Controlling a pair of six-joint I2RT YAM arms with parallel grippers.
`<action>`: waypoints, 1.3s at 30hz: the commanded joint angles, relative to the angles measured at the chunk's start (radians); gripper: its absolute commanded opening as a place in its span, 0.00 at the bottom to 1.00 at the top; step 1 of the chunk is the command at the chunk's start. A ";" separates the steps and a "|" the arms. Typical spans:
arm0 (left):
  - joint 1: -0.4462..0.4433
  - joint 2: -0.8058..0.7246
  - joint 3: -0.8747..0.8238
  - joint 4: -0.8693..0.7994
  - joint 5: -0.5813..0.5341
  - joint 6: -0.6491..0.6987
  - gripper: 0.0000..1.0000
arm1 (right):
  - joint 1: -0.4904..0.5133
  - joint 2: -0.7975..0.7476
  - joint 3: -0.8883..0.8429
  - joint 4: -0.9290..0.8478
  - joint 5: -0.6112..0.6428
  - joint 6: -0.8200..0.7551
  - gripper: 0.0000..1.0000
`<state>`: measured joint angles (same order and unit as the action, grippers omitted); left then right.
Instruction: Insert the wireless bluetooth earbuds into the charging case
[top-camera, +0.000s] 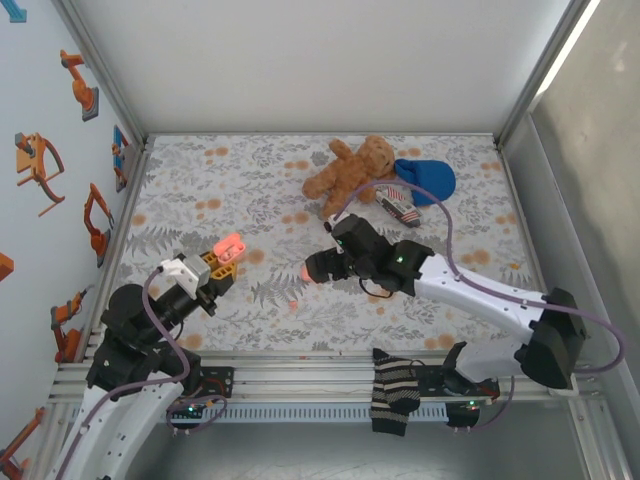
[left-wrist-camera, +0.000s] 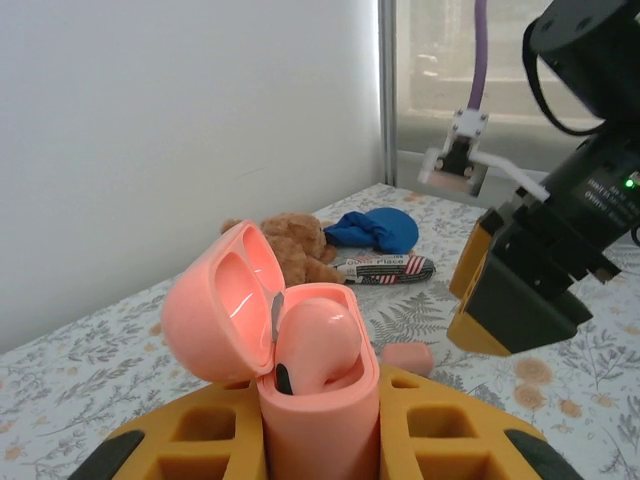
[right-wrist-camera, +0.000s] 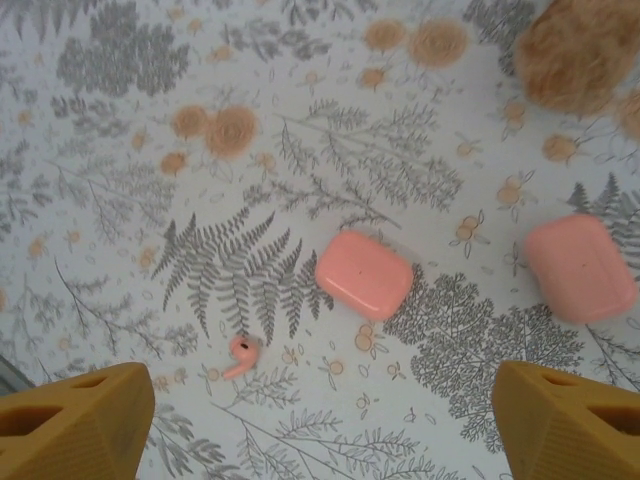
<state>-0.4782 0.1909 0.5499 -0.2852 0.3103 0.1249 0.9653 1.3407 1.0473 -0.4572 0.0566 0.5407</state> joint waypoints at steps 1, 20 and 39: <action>-0.003 -0.021 0.017 -0.024 -0.026 0.027 0.00 | 0.002 0.075 0.007 -0.004 -0.109 0.070 0.78; 0.008 -0.036 0.012 -0.017 -0.009 0.019 0.00 | 0.086 0.485 0.162 0.027 -0.218 0.159 0.53; 0.041 -0.033 0.005 0.004 0.038 0.001 0.00 | 0.168 0.689 0.390 -0.224 -0.054 0.062 0.55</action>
<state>-0.4461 0.1665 0.5499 -0.3134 0.3214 0.1360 1.1236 2.0083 1.3972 -0.6048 -0.0540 0.6277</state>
